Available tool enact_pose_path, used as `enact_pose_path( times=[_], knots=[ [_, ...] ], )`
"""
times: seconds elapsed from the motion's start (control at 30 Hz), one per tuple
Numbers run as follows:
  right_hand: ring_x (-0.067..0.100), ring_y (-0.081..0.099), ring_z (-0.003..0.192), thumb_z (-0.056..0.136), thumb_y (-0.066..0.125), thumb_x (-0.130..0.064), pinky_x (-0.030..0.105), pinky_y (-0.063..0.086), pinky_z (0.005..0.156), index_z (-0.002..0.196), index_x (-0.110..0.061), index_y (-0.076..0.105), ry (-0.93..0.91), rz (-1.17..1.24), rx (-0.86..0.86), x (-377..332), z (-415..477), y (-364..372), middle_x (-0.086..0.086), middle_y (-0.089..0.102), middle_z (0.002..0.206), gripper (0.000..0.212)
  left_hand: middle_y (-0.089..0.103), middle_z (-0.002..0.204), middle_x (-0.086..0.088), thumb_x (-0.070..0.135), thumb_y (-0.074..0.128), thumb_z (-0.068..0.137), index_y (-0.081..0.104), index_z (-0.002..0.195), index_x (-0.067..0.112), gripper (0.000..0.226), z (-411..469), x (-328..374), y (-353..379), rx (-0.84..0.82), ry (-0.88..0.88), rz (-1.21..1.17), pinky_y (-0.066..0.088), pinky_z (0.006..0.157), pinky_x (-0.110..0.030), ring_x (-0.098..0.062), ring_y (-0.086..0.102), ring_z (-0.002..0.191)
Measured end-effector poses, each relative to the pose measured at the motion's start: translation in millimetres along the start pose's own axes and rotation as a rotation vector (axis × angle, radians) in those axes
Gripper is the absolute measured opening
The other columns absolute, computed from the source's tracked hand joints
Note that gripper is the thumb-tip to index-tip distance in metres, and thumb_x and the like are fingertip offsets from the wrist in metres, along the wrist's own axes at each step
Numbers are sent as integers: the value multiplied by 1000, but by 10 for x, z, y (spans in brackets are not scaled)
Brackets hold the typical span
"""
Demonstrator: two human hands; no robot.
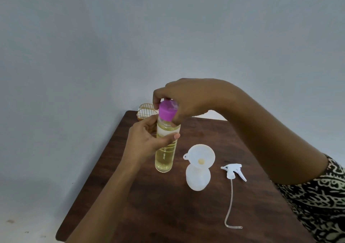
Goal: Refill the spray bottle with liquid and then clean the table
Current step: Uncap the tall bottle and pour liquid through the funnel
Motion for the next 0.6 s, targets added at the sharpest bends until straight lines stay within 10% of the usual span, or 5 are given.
enact_pose_path(
  times=[0.17, 0.3, 0.37, 0.47, 0.6],
  knots=[
    [22, 54, 94, 73, 68, -60, 34, 45, 77, 130, -23, 41, 155, 35, 55, 55, -35, 3, 2, 57, 107, 74, 74, 81, 12, 16, 86, 63, 71, 95, 21, 36, 15, 13, -14, 26, 9, 1, 54, 70, -18, -6, 70, 80],
    [16, 44, 64, 81, 58, -59, 27, 29, 51, 69, -14, 47, 170, -178, 226, -24, -8, 1, -1, 45, 68, 48, 75, 89, 9, 17, 88, 61, 70, 96, 27, 41, 27, -8, -7, 30, -15, -25, 57, 79, -28, -8, 71, 86],
    [17, 49, 78, 77, 67, -47, 25, 31, 53, 90, -16, 55, 81, -162, 158, -34, 16, 34, -3, 48, 78, 36, 75, 89, 8, 18, 87, 62, 71, 98, 21, 39, 22, -8, 1, 23, -25, -8, 57, 79, -30, -8, 71, 86],
    [14, 42, 94, 70, 76, -45, 28, 36, 68, 133, -29, 37, 77, -54, 1, 25, -45, 38, -6, 48, 102, 76, 75, 85, 10, 17, 86, 65, 71, 98, 20, 36, 12, -1, 6, 18, -15, 4, 56, 75, -25, -8, 71, 83],
    [19, 53, 97, 68, 71, -61, 29, 39, 68, 125, -25, 46, 130, -41, 93, 58, -34, 10, -3, 57, 100, 72, 74, 84, 14, 19, 86, 64, 71, 96, 25, 36, 4, 17, 7, 16, -6, 17, 55, 71, -18, -5, 70, 83]
  ],
)
Point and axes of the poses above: each hand's wrist, its own z-axis towards the middle knuckle, its own y-axis out of the palm, x = y × z, the point moved 5 cm from there along z, towards the middle knuckle
